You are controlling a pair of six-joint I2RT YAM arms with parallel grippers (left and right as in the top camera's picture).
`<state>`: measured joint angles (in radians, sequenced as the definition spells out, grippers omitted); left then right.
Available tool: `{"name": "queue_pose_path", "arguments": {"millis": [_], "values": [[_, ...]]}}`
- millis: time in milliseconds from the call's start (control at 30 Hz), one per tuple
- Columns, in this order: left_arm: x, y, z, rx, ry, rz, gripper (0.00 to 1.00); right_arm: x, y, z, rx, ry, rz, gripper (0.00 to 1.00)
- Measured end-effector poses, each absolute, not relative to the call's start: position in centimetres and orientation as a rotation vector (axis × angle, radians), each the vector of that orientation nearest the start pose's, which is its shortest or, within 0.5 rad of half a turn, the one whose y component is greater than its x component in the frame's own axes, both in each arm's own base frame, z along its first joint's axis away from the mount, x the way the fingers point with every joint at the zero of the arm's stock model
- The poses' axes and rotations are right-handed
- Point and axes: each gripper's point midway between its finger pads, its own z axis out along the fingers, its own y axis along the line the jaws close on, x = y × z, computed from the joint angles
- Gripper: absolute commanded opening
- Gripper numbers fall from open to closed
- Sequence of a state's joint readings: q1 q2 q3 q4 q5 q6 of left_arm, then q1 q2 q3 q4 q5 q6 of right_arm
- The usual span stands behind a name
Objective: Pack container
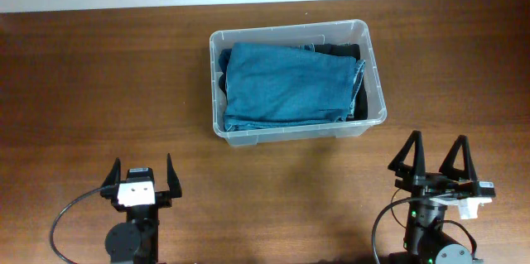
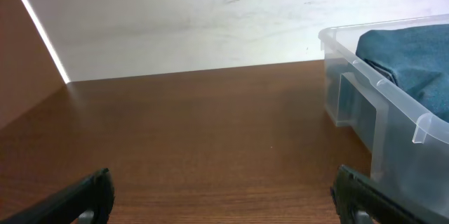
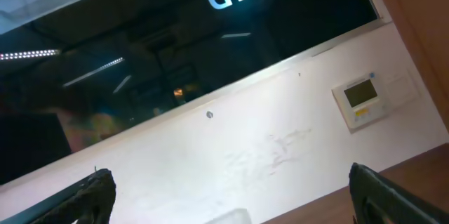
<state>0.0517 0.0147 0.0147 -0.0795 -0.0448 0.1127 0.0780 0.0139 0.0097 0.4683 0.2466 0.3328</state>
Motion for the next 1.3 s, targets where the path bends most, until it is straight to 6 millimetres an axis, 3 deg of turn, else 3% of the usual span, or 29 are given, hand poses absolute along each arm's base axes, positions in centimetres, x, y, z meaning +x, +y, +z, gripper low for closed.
{"name": "queue_pose_path", "arguments": {"millis": [267, 500, 600, 900, 1300], "values": [[24.5, 2.0, 15.8, 0.016, 1.652, 0.162, 0.99, 22.3, -2.6, 27.5, 0.368, 1.106, 0.218, 0.98], [24.5, 2.0, 15.8, 0.016, 1.653, 0.162, 0.99, 23.7, -0.8, 24.1, 0.173, 1.292, 0.082, 0.98], [24.5, 2.0, 15.8, 0.016, 1.652, 0.162, 0.99, 24.4, 0.0, 21.3, 0.064, 1.419, 0.019, 0.98], [24.5, 2.0, 15.8, 0.016, 1.653, 0.162, 0.99, 24.6, 0.1, 16.1, -0.011, 1.635, -0.049, 0.98], [24.5, 2.0, 15.8, 0.016, 1.653, 0.162, 0.99, 24.6, 0.1, 16.0, -0.04, 1.635, -0.076, 0.98]]}}
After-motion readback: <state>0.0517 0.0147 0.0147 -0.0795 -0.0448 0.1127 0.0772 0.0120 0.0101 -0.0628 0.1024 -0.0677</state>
